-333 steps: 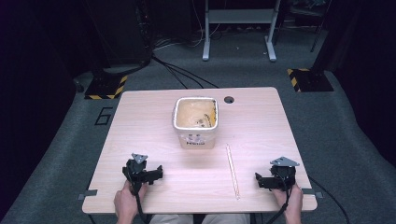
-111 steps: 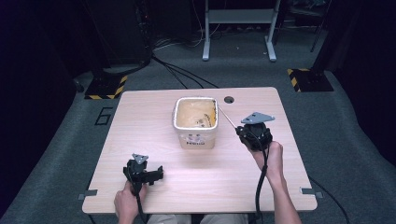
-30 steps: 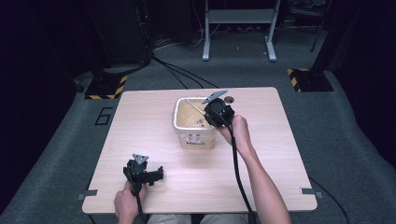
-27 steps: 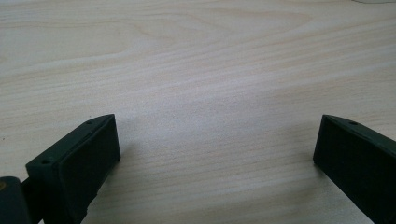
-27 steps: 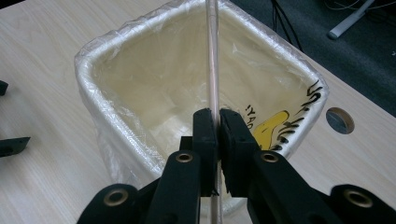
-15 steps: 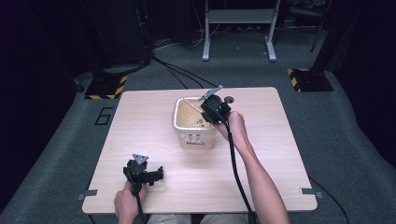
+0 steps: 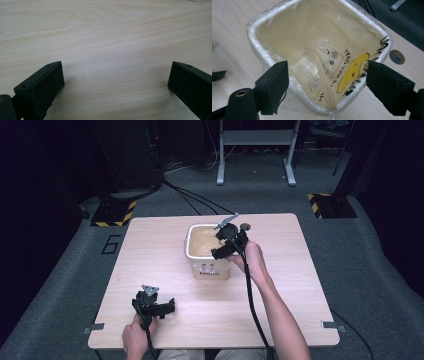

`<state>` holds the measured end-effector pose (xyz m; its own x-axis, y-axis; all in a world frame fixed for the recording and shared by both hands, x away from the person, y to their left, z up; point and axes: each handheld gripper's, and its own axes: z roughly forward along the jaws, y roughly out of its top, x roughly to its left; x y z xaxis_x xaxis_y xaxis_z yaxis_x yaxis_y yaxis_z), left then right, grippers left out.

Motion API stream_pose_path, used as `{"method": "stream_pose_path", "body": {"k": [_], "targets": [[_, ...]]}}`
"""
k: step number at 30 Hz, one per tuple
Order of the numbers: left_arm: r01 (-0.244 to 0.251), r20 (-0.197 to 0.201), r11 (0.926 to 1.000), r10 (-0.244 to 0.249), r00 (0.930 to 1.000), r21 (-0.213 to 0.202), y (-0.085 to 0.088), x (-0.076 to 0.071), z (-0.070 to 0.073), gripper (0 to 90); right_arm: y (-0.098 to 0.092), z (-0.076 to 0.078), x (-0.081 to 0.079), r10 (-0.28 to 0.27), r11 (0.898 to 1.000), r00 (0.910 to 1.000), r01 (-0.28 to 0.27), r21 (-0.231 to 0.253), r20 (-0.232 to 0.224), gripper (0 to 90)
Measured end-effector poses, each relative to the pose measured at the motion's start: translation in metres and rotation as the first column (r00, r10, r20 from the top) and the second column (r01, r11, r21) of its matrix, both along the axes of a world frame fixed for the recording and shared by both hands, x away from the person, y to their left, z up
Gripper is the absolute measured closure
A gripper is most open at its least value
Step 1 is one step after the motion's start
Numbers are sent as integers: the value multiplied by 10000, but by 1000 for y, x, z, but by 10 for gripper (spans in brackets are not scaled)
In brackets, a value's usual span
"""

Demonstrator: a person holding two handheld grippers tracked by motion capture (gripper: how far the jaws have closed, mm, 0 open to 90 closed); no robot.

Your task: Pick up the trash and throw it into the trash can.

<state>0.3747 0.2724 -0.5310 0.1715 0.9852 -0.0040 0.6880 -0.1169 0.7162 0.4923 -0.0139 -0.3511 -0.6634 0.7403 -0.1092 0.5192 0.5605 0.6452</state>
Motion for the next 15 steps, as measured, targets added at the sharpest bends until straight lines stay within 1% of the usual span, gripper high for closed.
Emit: {"method": "stream_pose_path", "body": {"k": [1, 3, 4, 6, 7, 8, 9, 11, 12, 15], "targets": [[0, 0, 10000, 0, 10000, 0, 0, 0, 0, 2, -2, -1, 0, 142, 9999, 9998, -141, -50, 131, 162], [0, 1, 10000, 0, 10000, 2, 0, 0, 0, 2, -4, -2, 0, 174, 9998, 9998, -174, -21, 123, 157], [3, -2, 10000, -3, 10000, 2, 0, 0, 0, 2, -6, -2, -1, 271, 9996, 9993, -270, -52, 249, 154], [2, -2, 10000, -2, 10000, 0, 0, 0, 0, 2, -12, -5, -7, 142, 9999, 9998, -144, 94, 160, 148], [2, -2, 10000, -2, 10000, 2, 0, 0, 0, 2, -14, -6, -9, 105, 9999, 9999, -106, 113, 37, 148], [5, -2, 10000, -5, 10000, 3, 0, 0, 0, 2, -16, -7, -11, 164, 9998, 9997, -167, 145, 195, 146], [2, -3, 10000, -2, 10000, 3, 0, 0, 0, 2, -19, -8, -13, 202, 9996, 9995, -206, 174, 227, 142], [0, -2, 10000, 0, 10000, 2, 0, 0, 0, 2, -22, -10, -19, 12, 9993, 9998, -19, 364, 209, 140], [1, -1, 10000, -1, 10000, 2, 0, 0, 0, 2, -24, -11, -23, -125, 9991, 9999, 121, 414, 94, 139], [2, -2, 10000, -2, 10000, 3, 0, 0, 0, 2, -32, -13, -30, -90, 9989, 9995, 76, 458, 318, 137]]}}
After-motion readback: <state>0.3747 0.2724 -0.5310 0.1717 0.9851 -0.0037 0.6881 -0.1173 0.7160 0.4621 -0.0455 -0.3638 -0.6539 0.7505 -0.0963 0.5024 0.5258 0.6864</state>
